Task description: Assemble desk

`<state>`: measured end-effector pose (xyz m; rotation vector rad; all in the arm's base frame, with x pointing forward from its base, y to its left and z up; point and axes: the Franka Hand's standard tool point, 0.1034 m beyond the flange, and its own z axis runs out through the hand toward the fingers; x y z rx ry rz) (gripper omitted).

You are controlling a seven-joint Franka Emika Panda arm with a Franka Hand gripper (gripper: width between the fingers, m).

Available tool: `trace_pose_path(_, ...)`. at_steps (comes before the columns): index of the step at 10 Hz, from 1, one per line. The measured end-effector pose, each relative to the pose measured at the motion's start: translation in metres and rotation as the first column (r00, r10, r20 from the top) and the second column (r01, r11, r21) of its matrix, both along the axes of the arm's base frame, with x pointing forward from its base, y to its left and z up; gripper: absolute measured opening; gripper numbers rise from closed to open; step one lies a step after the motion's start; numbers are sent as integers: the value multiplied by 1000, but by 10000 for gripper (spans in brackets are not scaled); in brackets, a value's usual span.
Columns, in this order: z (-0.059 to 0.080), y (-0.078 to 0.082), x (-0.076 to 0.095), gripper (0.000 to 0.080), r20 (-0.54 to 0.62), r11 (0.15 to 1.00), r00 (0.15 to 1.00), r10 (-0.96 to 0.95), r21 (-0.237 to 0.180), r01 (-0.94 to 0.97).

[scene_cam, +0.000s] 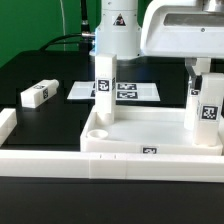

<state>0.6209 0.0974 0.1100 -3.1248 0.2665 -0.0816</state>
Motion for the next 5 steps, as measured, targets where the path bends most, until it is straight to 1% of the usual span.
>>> trace_pose_path(1,0,0,0,288,0,1000,1000,-1,0,1)
trace_pose_path(2,0,0,0,288,-1,995,995,-99,7,99)
trace_pose_path(3,0,-1,0,288,-1,990,990,-141,8,141)
trace_pose_path(4,0,-4,0,288,-3,976,977,-215,9,215)
trace_pose_path(5,0,-10,0,288,-3,956,956,-295,8,295)
